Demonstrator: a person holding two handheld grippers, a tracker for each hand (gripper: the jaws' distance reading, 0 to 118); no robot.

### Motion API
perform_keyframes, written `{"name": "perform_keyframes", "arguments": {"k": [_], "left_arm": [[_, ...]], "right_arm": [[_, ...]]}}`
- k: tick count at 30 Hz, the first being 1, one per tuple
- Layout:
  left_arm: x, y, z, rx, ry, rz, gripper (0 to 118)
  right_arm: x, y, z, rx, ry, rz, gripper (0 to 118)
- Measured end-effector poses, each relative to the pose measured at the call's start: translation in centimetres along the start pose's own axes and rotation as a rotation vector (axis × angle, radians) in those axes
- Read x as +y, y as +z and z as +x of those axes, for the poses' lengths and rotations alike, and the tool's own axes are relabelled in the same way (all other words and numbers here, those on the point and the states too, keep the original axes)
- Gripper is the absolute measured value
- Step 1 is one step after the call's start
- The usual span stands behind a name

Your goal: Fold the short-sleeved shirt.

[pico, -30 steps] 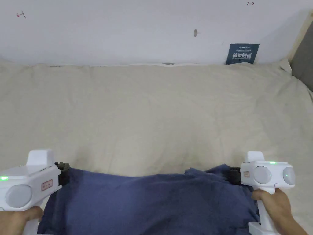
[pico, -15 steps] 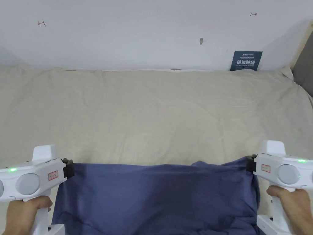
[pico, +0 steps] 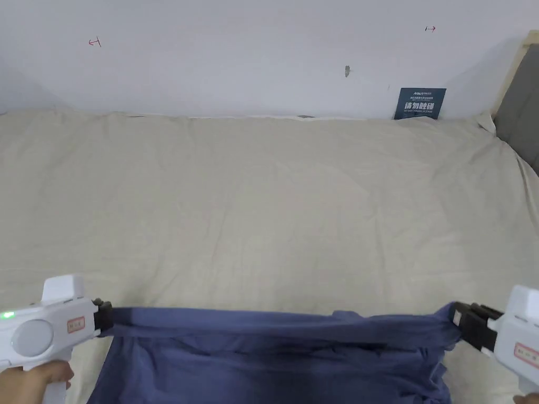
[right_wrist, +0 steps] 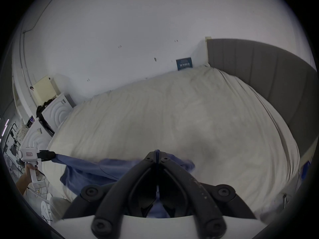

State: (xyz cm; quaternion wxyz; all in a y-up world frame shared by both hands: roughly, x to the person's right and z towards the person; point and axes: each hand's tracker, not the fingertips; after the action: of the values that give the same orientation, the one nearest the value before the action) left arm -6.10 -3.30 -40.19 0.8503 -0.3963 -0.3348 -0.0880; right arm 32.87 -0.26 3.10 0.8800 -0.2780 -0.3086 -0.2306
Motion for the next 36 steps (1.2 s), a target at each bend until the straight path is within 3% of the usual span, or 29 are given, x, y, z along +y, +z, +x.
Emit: {"name": "perform_keyframes", "arguments": {"k": [9, 15, 16, 17, 18, 19, 20, 22, 23, 34, 36], "left_arm": [[-8.9, -3.5, -0.2, 0.078, -0.061, -0.19, 3], [-9.1, -3.4, 0.7, 0.102, -0.103, -0.172, 6], [-8.7, -3.0, 0.8, 0.105, -0.102, -0.171, 14], [-8.2, -2.6, 0.8, 0.109, -0.092, -0.166, 31], [-7.7, -2.0, 0.8, 0.105, -0.074, -0.148, 63], [-7.2, -1.3, 1.0, 0.086, -0.053, -0.125, 102], [-6.5, -0.3, 1.2, 0.059, -0.036, -0.084, 118], [-4.8, 2.4, 2.0, 0.014, -0.017, 0.068, 115], [-3.9, 3.5, 2.8, 0.004, -0.021, 0.105, 113], [2.2, 12.5, 10.8, -0.011, -0.068, 0.63, 113], [2.3, 12.7, 11.9, -0.001, -0.089, 0.696, 105]], "right_arm": [[-9.2, -3.8, 3.6, -0.143, -0.11, -0.224, 3], [-10.3, -5.2, 3.8, -0.181, -0.073, -0.245, 4], [-9.6, -4.8, 3.4, -0.189, -0.062, -0.242, 6], [-9.4, -4.7, 3.4, -0.205, -0.041, -0.233, 14], [-8.8, -4.3, 3.1, -0.217, -0.021, -0.212, 26], [-7.8, -3.7, 2.6, -0.221, 0.004, -0.173, 48], [-6.8, -3.0, 2.2, -0.222, 0.027, -0.13, 68], [-4.6, -1.0, 0.1, -0.198, 0.066, -0.026, 99], [-3.5, -0.2, -0.6, -0.191, 0.083, 0.031, 101], [3.8, 7.1, -10.0, -0.189, 0.246, 0.526, 100], [3.9, 7.5, -11.0, -0.192, 0.269, 0.565, 98]]}}
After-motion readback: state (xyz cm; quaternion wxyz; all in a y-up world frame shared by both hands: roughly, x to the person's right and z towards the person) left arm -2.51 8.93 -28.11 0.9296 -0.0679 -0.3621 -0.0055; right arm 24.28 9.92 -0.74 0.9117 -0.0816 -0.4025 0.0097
